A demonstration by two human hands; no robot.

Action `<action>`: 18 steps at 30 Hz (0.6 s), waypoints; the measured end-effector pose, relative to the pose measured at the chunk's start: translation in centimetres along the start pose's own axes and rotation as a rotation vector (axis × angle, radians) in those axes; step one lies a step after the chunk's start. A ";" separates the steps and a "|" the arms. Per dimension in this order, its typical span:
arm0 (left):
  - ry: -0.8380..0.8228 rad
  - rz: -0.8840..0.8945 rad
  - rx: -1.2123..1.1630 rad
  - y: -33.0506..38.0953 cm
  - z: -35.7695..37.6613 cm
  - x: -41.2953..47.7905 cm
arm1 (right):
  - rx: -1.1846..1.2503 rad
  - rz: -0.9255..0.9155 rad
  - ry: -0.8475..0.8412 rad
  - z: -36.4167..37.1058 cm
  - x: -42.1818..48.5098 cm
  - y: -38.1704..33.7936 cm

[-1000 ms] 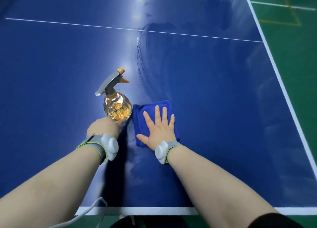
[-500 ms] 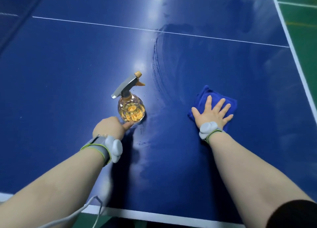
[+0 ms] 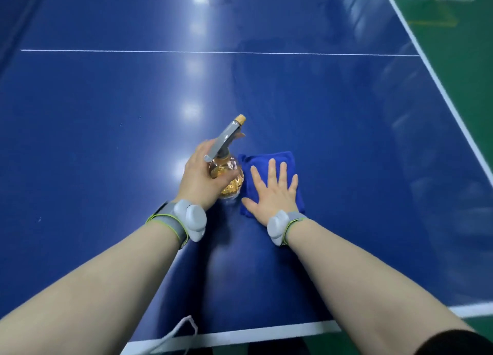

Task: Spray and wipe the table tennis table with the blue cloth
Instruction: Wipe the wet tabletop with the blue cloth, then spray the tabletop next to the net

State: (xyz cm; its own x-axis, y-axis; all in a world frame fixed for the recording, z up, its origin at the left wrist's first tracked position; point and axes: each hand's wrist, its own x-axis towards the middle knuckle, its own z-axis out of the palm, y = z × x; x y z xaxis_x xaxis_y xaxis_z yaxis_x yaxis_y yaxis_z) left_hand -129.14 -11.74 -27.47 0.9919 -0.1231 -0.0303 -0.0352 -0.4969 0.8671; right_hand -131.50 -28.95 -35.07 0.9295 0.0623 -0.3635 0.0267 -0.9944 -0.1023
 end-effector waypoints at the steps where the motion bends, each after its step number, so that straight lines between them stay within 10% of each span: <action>1: -0.036 0.011 -0.041 0.2 -0.5 0.0 | 0.004 0.023 0.004 0.1 -0.3 -0.7; 7: -0.037 -0.124 -0.217 0.0 -1.9 -1.0 | 0.120 0.125 -0.042 -0.8 -1.2 -2.4; 18: -0.075 -0.178 -0.210 -1.7 -9.5 -4.2 | 1.061 -0.016 0.149 -5.6 -2.8 -16.2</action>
State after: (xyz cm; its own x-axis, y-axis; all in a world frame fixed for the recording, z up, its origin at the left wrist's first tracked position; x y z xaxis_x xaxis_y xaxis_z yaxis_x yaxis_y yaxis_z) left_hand -132.09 -2.16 -24.10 0.9683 -0.1167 -0.2209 0.1724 -0.3281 0.9288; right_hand -132.48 -13.45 -27.25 0.9693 -0.0081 -0.2457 -0.2277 -0.4063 -0.8849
